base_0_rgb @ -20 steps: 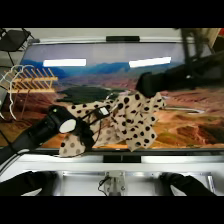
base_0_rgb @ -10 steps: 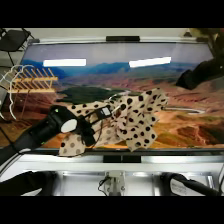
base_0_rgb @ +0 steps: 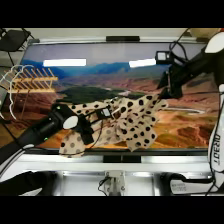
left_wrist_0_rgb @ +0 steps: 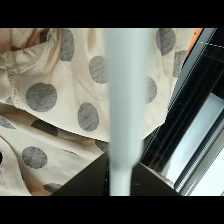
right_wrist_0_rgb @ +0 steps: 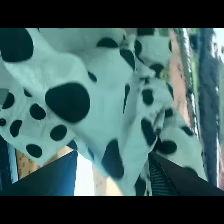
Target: Fold the shirts.
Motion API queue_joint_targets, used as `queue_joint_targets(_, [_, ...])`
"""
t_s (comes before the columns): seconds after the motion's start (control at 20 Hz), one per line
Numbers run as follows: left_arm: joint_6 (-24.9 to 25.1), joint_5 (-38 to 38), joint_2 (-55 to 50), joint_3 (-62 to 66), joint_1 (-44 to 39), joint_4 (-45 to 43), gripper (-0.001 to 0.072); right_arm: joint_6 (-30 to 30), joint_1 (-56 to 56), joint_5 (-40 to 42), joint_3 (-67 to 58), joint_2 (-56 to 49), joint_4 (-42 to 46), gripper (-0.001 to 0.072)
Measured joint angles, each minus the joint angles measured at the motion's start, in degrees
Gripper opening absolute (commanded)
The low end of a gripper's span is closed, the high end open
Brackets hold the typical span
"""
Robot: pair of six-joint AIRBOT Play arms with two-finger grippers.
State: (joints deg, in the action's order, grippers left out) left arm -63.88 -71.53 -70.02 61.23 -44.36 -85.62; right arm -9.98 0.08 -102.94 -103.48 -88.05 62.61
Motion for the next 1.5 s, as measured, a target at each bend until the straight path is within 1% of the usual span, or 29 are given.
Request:
queue_joint_targets(0.2, [1.3, 0.0, -0.1, 0.0, 0.8, 0.4, 0.0042, 1.6, 0.3, 0.0, 0.0, -2.2, -0.6, 0.0549])
queue_joint_targets(0.55, [2.4, -0.1, -0.1, 0.0, 1.1, 0.5, 0.0042, 2.3, 3.4, -0.1, 0.0, -6.7, -1.1, 0.0548])
queue_joint_targets(0.6, [2.6, -0.1, -0.1, 0.0, 1.2, 0.5, 0.0042, 2.3, 3.9, -0.1, 0.0, -7.3, -1.1, 0.0515])
queue_joint_targets(0.65, [2.7, -0.1, -0.1, 0.0, 1.2, 0.5, 0.0042, 2.3, 4.3, -0.1, 0.0, -7.9, -1.1, 0.0345])
queue_joint_targets(0.7, [2.7, -0.2, -0.1, 0.0, 1.2, 0.5, 0.0042, 2.3, 4.7, -0.3, 0.0, -8.3, -1.2, 0.0277])
queue_joint_targets(0.75, [2.9, -0.5, -0.1, 0.0, 1.3, 0.4, 0.0042, 2.9, 4.9, -1.2, 0.0, -8.6, -1.4, 0.0239])
queue_joint_targets(0.8, [3.0, -0.4, -0.1, 0.0, 1.3, 0.1, 0.0043, 2.5, 5.0, -1.1, 0.0, -8.8, -1.7, 0.0078])
queue_joint_targets(0.9, [3.1, -0.2, -0.1, 0.0, 1.3, -0.5, 0.005, 1.1, 5.2, -1.6, 0.0, -9.2, -2.6, 0.0075])
queue_joint_targets(0.95, [3.1, 0.3, -0.1, 0.0, 1.3, -1.0, 0.0088, 0.3, 5.2, -1.6, 0.0, -9.2, -3.2, 0.0075])
queue_joint_targets(1.0, [3.3, 1.1, -0.1, 0.0, 1.3, -1.8, 0.0254, -0.9, 5.3, -1.5, 0.0, -9.1, -3.7, 0.0075])
queue_joint_targets(1.05, [3.3, 3.1, -0.1, 0.0, 1.3, -2.4, 0.0516, -2.9, 5.3, -1.0, 0.0, -8.9, -4.8, 0.0075])
queue_joint_targets(1.1, [3.1, 6.8, -0.1, 0.2, 1.2, -2.8, 0.0686, -3.9, 5.6, -1.0, 0.0, -8.5, -7.4, 0.0075])
queue_joint_targets(1.15, [2.2, 5.9, -0.1, 0.1, 1.2, -4.5, 0.0717, -4.4, 5.7, -2.1, 0.0, -7.8, -7.8, 0.0074])
queue_joint_targets(1.2, [0.9, 5.3, -0.1, 0.1, 1.6, -7.6, 0.0717, -4.9, 5.5, -1.4, 0.0, -7.0, -7.2, 0.0074])
queue_joint_targets(1.3, [-2.0, 6.5, -0.1, 0.7, 3.1, -11.3, 0.0718, -6.4, 5.4, -1.0, 0.0, -5.4, -7.2, 0.0074])
queue_joint_targets(1.4, [-4.1, 6.5, 0.4, 1.9, 5.8, -13.5, 0.0718, -8.1, 5.5, -1.0, 0.0, -3.6, -7.6, 0.0073])
queue_joint_targets(1.5, [-5.3, 5.6, 1.4, 3.7, 9.0, -14.8, 0.0718, -9.1, 5.4, -1.6, 0.0, -1.8, -7.4, 0.0073])
